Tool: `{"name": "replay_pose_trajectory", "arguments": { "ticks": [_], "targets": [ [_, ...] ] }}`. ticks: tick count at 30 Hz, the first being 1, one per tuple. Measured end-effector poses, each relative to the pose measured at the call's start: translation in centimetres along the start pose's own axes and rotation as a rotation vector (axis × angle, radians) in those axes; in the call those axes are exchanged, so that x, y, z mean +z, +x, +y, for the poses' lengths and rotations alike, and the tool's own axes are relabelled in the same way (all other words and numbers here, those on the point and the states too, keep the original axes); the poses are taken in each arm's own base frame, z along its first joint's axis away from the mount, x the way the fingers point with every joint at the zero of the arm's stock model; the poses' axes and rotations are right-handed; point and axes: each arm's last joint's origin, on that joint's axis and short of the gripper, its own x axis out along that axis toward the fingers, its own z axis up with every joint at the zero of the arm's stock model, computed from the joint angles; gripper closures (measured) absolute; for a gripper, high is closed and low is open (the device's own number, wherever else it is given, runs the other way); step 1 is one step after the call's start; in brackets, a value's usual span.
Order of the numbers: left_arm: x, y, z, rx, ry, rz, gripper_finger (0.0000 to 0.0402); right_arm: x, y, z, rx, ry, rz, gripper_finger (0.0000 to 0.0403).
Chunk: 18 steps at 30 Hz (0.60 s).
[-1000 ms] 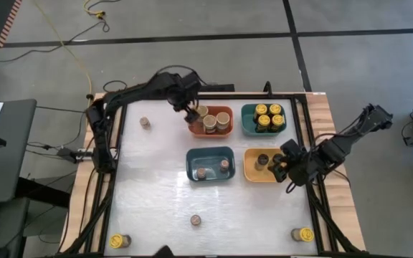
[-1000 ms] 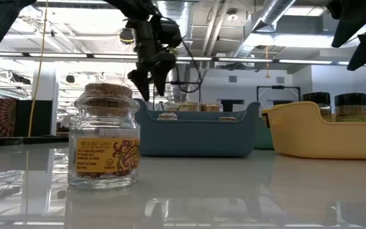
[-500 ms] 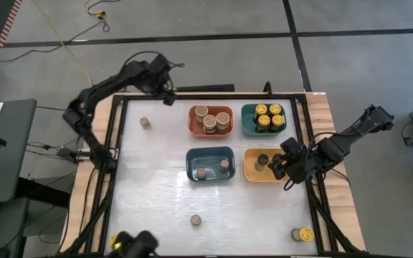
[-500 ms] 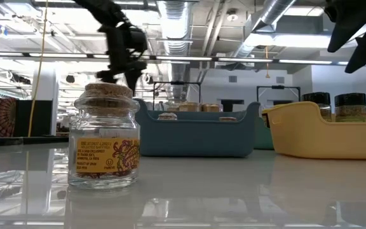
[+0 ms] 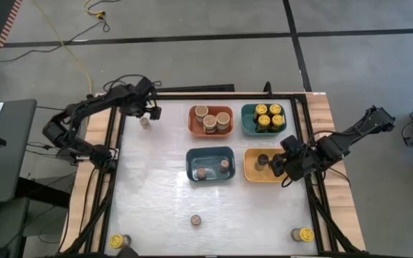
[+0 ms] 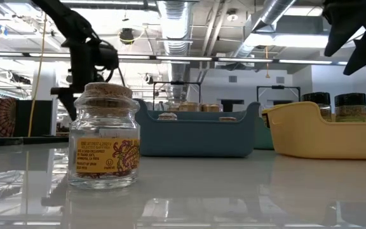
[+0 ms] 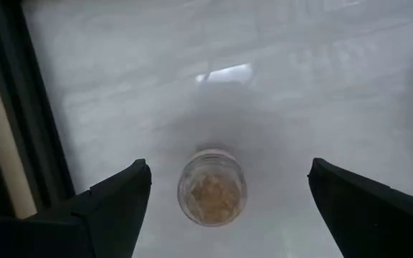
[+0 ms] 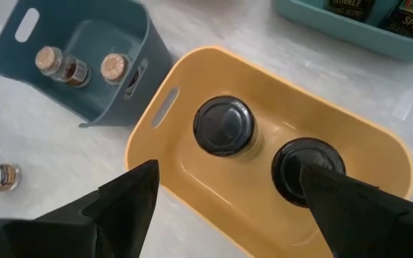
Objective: Sort spices by type
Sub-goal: Put the brown spice bottle into the blue bin
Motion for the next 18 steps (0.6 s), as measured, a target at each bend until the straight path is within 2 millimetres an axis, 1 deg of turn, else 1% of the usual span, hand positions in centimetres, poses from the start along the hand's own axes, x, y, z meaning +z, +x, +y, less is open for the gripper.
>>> {"name": "replay_pose_trajectory", "arguments": {
  "ticks": [5,8,12,15,18],
  "targets": [
    [-1.1,1.7,0.2,0.003,-0.03,0.009,0.004,0.3,0.1,-0.1,-0.01,0.017,-0.006,0.0038],
    [-1.8,2.6,0.8,0.007,-0.058,0.035,0.004,0.4,0.2,-0.1,-0.014,0.024,-0.009,0.0038],
    [-2.6,3.9,1.3,-0.033,-0.092,0.055,0.004,0.6,0.3,-0.1,-0.022,0.036,-0.014,0.0038],
    [-2.6,4.4,1.4,-0.062,-0.106,0.042,0.004,0.7,0.4,-0.2,-0.029,0.045,-0.018,0.0038],
    [-2.5,4.4,1.4,-0.07,-0.108,0.03,0.004,0.9,0.4,-0.2,-0.034,0.051,-0.02,0.0038]
  ]
}}
